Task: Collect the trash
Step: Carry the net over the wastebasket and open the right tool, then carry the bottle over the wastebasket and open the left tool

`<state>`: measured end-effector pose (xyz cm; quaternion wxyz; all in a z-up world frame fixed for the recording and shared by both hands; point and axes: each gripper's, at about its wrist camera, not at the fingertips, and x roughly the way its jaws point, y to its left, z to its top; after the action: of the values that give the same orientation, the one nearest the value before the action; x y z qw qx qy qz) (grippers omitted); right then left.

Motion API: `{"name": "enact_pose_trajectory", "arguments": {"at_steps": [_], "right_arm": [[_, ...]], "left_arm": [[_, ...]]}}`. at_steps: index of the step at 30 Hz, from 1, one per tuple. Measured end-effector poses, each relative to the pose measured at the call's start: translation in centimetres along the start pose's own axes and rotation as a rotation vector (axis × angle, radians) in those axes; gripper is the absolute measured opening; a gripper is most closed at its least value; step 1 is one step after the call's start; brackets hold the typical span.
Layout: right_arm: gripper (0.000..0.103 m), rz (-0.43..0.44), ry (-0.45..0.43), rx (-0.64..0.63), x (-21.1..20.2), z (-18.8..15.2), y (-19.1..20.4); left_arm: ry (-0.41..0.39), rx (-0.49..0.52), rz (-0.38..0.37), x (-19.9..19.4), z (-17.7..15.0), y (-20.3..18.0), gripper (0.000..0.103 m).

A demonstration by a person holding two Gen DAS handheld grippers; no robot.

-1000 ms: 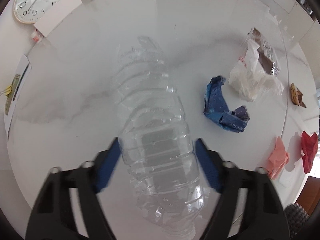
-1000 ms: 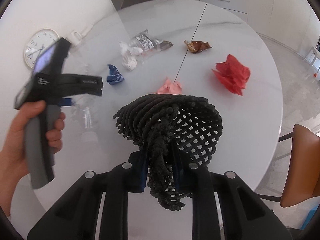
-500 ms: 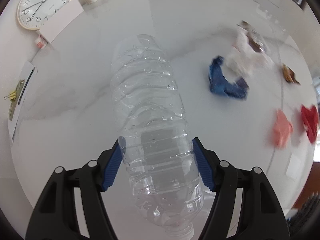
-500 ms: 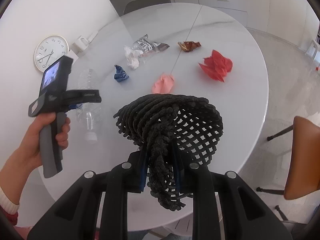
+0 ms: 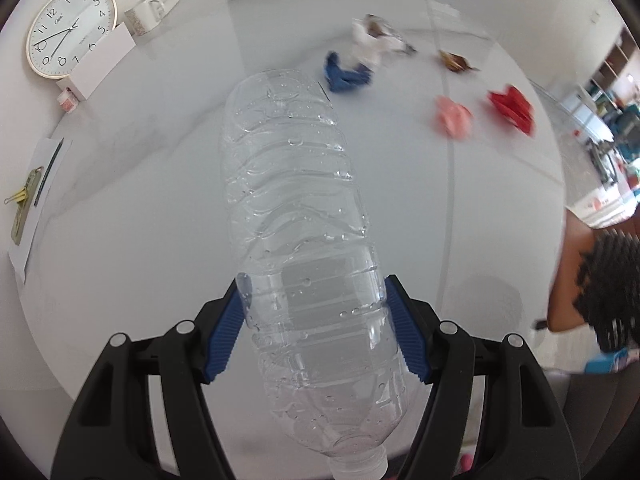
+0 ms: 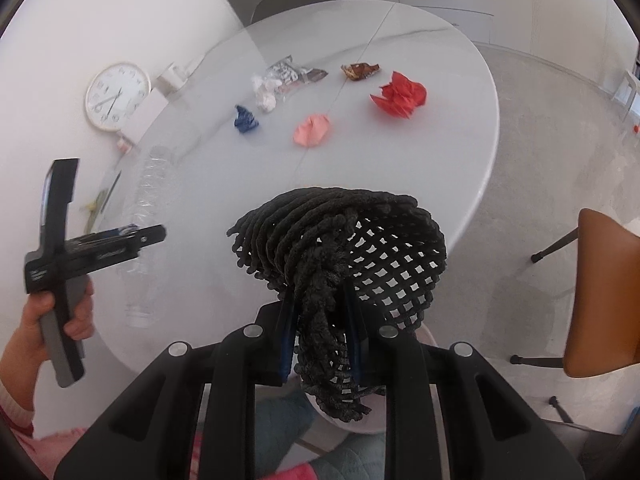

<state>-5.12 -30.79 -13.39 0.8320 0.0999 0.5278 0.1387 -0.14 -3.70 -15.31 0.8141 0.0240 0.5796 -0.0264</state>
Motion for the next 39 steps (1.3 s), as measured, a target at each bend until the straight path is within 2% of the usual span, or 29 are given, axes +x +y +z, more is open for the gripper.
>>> {"name": "enact_pose_trajectory", "arguments": {"at_steps": [5,9,12,18,21,25,29,33,36,39], "right_arm": [[0.023,-0.022,0.054,-0.053,-1.3,-3.6,-2.0],[0.024,-0.027,0.125,-0.092,-0.4,-6.8,-3.6],[0.024,-0.034,0.189,-0.153,1.8,-9.1,-4.3],[0.028,0.022,0.273,-0.241,8.3,-12.0,-4.4],[0.036,0.058,0.317,-0.256,11.3,-12.9,-4.4],[0.060,0.086,0.306,-0.247,11.9,-13.1,-4.3],[0.073,0.088,0.259,-0.248,9.9,-12.9,-4.8],[0.073,0.042,0.180,-0.227,6.9,-11.5,-5.8],[0.078,0.012,0.128,-0.186,4.7,-10.8,-6.5],[0.079,-0.026,0.087,-0.151,2.3,-10.1,-7.8]], "left_arm": [[-0.020,0.022,-0.037,-3.3,-4.4,-1.3,0.066],[-0.036,0.049,-0.073,-5.3,-7.2,-3.4,0.066],[-0.053,0.092,-0.093,-6.1,-8.8,-5.5,0.066],[-0.028,0.186,-0.149,-6.9,-11.5,-9.6,0.066],[-0.006,0.215,-0.162,-7.1,-12.4,-11.0,0.066],[0.008,0.271,-0.160,-7.6,-13.4,-12.2,0.066],[0.020,0.332,-0.160,-7.9,-14.5,-13.4,0.066],[0.038,0.435,-0.165,-7.6,-15.6,-15.1,0.066],[0.075,0.538,-0.181,-6.9,-16.9,-16.6,0.066],[0.117,0.617,-0.196,-5.8,-17.9,-17.9,0.066]]}}
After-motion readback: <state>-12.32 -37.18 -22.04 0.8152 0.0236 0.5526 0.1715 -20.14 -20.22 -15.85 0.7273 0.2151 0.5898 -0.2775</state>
